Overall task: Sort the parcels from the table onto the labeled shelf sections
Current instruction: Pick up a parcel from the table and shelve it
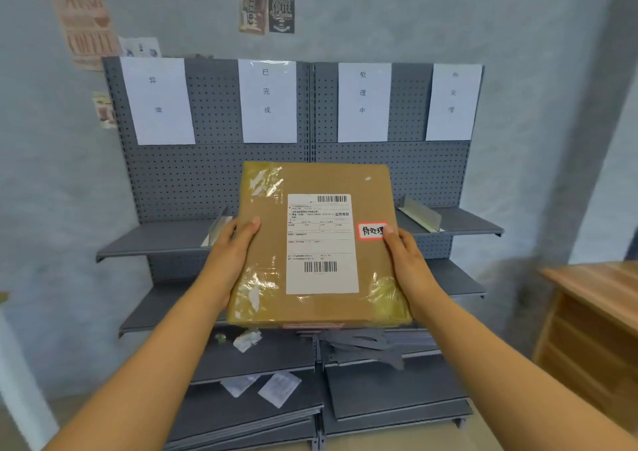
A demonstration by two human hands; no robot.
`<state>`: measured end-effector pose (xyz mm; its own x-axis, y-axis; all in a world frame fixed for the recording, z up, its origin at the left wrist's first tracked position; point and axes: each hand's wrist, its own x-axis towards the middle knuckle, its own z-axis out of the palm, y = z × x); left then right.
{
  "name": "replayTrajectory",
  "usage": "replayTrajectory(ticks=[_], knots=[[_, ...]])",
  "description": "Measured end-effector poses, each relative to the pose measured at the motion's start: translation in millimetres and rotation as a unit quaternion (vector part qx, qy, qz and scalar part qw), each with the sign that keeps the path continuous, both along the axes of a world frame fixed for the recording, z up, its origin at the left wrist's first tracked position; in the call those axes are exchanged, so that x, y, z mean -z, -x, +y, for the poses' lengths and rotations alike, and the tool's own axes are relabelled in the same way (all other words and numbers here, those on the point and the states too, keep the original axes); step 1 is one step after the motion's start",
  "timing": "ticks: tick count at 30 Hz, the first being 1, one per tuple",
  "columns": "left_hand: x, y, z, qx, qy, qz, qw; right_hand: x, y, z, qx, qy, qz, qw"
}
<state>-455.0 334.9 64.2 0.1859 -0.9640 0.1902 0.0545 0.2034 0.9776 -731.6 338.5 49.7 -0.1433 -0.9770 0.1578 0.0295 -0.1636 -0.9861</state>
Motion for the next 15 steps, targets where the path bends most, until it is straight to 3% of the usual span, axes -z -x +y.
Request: replayTrajectory(ticks=[9,15], knots=[[-9,64,-103,0.042,-0.004,0.015,0.999,-18,60,-72,0.075,0.020,0.041,0.996],[-10,116,-158,0.063,-0.009,0.019,0.998,-18,106,-119,0.091,0.027,0.021,0.995]])
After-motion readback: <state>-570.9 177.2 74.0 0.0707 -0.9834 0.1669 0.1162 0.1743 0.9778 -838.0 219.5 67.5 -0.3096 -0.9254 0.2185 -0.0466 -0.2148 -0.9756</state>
